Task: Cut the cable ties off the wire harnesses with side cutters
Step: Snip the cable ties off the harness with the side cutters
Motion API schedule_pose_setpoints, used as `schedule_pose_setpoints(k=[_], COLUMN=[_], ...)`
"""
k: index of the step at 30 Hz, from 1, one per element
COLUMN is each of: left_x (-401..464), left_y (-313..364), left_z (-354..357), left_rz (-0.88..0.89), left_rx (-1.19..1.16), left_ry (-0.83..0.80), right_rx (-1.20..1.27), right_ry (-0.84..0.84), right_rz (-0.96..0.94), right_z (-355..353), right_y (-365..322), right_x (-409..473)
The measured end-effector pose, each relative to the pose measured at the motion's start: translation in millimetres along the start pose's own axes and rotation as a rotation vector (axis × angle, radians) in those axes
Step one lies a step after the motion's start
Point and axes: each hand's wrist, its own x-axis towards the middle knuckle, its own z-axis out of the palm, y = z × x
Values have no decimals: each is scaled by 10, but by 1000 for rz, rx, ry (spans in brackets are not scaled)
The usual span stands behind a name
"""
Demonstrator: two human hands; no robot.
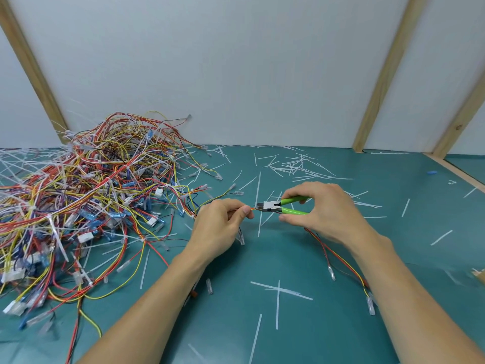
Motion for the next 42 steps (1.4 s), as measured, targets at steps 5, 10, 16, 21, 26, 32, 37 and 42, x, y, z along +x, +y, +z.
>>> schedule_pose_setpoints(k=[5,10,16,21,26,32,37,42], left_x=[13,17,16,12,5,-4,-11,-16], left_y=[-26,-31,-44,-36,-26,-13,-9,-2], left_z=[11,26,38,36,31,23,15,17], left_rz=[21,41,55,66,70,55,55,61], left_rx=[48,93,95,114,108,96,63,47], left_ry=[29,46,65,77,77,73,73,76], right_rx=[2,18,-2,-15,-5,19,57,86], right_ry=[-3,1,-23,-35,-33,-28,-40,-50], right_rz=[6,14,30,39,34,52,56,74], right_z=[0,14,13,10,16,24,8,4], right_y=[14,4,4,-4,-8,3,8,14], right_x=[-3,-5,3,2,4,7,11,11])
